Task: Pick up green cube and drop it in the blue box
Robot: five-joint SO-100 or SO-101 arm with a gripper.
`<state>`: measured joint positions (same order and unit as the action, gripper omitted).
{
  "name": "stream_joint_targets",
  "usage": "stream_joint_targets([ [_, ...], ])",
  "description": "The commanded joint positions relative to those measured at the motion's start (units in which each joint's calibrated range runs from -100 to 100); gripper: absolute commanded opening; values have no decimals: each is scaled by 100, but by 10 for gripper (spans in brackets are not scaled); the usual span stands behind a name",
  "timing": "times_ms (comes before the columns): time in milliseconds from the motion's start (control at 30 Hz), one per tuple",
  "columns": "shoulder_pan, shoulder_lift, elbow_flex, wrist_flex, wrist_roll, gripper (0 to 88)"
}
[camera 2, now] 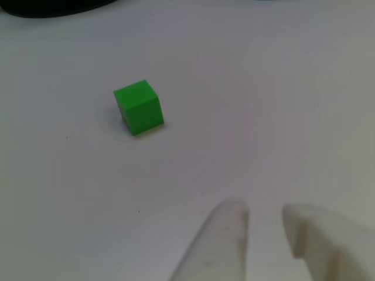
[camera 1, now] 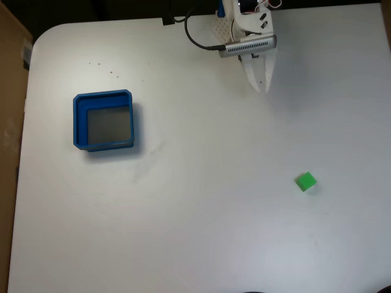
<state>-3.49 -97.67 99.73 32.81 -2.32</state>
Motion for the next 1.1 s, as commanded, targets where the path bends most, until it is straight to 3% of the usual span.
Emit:
stream_joint_targets([
  [0, 38, -108, 9, -80, 0, 15],
  [1067, -237, -108, 9, -88, 34, 15],
])
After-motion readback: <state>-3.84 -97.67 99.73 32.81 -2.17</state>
